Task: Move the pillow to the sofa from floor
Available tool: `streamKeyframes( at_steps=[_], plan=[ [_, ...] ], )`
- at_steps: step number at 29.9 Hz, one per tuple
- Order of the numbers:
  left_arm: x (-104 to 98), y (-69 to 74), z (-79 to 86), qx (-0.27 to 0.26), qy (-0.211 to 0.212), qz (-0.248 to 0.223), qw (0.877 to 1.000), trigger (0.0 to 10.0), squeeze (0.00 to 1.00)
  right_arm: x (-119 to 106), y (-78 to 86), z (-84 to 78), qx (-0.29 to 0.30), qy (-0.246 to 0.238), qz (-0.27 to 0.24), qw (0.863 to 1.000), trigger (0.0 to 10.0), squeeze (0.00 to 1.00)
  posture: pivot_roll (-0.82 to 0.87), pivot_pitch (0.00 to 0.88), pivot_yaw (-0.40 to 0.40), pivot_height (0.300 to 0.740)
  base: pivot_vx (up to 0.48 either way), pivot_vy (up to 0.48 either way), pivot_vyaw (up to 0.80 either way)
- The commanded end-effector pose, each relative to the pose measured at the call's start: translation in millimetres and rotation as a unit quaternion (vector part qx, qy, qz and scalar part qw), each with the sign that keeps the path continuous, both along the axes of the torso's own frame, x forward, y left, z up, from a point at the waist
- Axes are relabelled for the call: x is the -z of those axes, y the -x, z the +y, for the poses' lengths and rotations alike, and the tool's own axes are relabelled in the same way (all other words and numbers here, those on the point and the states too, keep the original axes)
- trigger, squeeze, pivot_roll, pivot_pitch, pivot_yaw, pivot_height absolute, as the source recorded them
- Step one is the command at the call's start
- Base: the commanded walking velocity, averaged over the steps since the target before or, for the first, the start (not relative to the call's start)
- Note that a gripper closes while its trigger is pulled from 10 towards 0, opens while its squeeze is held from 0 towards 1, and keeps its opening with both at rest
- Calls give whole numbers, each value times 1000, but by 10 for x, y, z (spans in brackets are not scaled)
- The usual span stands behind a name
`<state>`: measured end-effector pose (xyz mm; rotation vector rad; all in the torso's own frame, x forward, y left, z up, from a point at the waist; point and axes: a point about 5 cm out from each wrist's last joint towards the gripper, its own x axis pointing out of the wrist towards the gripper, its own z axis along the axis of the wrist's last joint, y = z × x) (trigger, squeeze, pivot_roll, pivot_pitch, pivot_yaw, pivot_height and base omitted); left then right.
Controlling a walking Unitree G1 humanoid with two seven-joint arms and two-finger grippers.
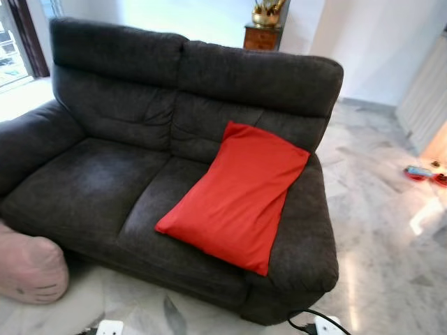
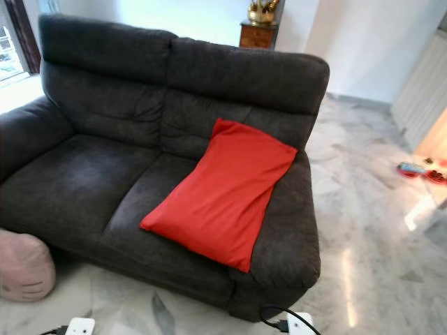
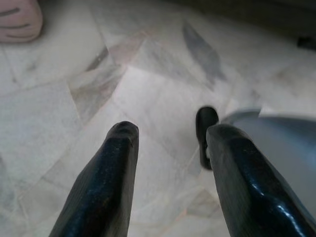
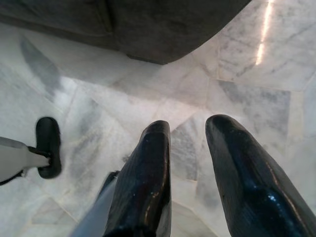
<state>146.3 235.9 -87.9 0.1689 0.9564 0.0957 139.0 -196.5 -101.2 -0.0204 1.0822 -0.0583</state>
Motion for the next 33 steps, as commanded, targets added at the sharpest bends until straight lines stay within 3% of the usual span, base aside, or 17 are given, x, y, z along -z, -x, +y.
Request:
streamKeyframes(
  at_steps=[1,9,14,18,26,33],
  plan=[
    [19,29,-26,5,2,7,1000,10000,0,-33,-79,-28,7,3,-12,1000,10000,0,134,0,-110,740,0,322,0],
    [9,10,-24,28,-7,8,1000,10000,0,-36,-118,40,27,9,-16,999,10000,0,133,0,-95,740,0,320,0],
    [-10,-11,19,43,-16,9,999,10000,0,-56,-109,-121,76,19,-19,997,10000,0,120,0,-64,740,0,319,0],
    [-25,-36,40,53,-21,8,998,10000,0,-56,-84,-170,78,22,-17,997,10000,0,109,0,-42,740,0,77,0],
    [-83,-170,68,83,-35,6,996,10000,0,-80,-138,-177,115,21,-33,993,10000,0,51,0,15,740,0,0,0],
    [-135,-356,-44,115,-33,-4,993,10000,0,-103,-191,-167,125,22,-47,991,10000,0,-32,0,47,740,0,0,0]
  ],
)
